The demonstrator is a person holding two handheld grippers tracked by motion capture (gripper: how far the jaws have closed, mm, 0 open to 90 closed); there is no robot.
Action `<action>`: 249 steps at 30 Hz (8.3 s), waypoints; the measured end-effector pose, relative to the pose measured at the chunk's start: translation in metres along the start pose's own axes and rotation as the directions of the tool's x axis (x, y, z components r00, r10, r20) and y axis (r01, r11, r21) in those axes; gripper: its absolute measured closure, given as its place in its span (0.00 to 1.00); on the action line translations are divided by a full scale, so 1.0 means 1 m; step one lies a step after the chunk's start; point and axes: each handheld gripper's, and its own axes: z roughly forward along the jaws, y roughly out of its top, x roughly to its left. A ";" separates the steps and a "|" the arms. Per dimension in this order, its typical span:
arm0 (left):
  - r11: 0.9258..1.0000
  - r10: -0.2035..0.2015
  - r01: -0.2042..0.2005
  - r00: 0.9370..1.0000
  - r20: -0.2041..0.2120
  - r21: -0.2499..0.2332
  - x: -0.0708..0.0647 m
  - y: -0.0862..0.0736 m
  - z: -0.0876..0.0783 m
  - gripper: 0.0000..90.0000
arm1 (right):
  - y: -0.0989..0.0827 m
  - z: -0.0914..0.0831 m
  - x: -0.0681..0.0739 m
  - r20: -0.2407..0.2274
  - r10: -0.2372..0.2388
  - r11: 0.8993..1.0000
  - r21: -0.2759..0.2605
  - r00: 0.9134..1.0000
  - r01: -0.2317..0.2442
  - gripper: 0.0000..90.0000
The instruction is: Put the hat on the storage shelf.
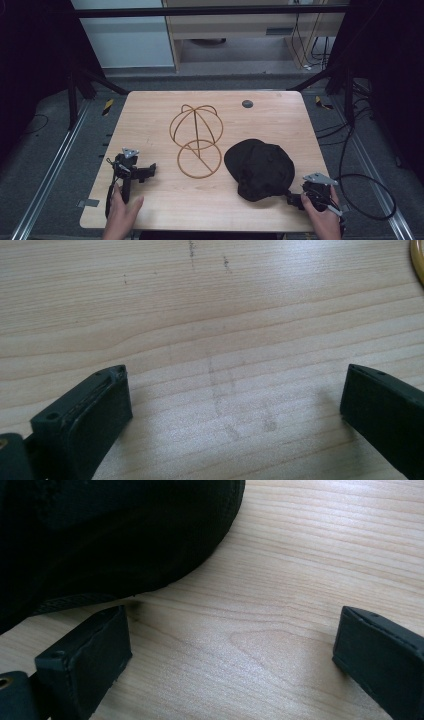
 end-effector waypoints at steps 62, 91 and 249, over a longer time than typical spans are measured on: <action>1.000 0.015 -0.015 1.000 0.014 -0.001 -0.001 0.001 0.001 0.00 | 0.127 -0.038 0.072 -0.143 -0.192 0.966 0.149 0.971 0.212 0.25; 1.000 0.024 -0.024 0.999 0.026 -0.002 -0.004 0.001 0.001 0.00 | 0.144 -0.026 0.052 -0.279 -0.175 0.957 0.177 0.944 0.229 0.96; 0.999 0.032 -0.032 0.999 0.035 0.000 -0.007 0.002 0.001 0.00 | 0.357 -0.115 0.194 -0.362 -0.371 0.924 -0.239 0.855 0.300 0.98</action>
